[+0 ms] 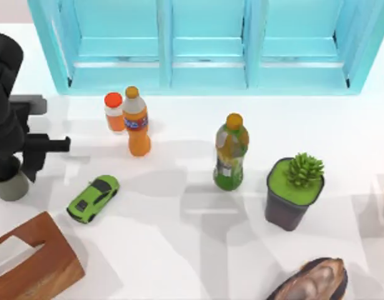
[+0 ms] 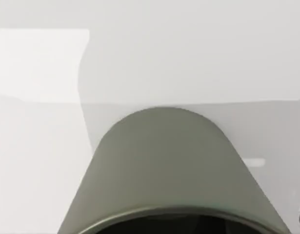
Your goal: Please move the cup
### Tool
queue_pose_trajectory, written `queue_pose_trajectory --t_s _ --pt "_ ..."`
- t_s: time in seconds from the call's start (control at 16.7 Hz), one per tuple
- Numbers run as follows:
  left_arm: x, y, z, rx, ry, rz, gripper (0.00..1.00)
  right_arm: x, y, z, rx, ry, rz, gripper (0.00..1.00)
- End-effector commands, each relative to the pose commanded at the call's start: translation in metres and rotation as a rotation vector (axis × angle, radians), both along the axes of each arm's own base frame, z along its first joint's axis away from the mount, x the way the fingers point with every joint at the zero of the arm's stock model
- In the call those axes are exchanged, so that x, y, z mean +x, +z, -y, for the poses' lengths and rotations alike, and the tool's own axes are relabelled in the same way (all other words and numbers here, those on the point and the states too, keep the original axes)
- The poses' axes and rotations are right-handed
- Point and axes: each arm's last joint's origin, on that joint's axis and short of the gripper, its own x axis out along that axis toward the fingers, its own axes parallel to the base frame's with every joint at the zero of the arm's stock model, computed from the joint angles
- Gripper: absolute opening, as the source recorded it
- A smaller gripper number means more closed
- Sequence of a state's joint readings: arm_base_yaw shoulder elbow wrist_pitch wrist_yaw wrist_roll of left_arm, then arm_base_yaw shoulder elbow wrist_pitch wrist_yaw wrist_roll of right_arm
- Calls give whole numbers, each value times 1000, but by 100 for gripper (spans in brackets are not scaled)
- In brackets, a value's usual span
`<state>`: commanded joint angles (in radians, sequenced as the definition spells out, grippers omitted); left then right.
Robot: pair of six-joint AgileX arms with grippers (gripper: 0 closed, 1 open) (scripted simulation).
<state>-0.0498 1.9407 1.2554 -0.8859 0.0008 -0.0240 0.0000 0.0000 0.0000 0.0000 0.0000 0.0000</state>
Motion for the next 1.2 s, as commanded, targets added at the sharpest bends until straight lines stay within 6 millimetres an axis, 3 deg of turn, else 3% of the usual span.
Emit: queue_pose_trajectory --t_s 0.12,0.18,0.78,0.96,1.2 --pt "0 0 0 0 0 0 2 0 0 0 0 0 0 100" --pt "0 0 0 0 0 0 0 0 0 0 0 0 0 100" --pt "2 4 -5 1 0 12 0 0 0 0 0 0 0 100" --pt "16 35 -39 15 0 100 0 0 0 0 0 0 0 100" --pt "27 84 -118 68 -21 184 0 0 0 0 0 0 0 100"
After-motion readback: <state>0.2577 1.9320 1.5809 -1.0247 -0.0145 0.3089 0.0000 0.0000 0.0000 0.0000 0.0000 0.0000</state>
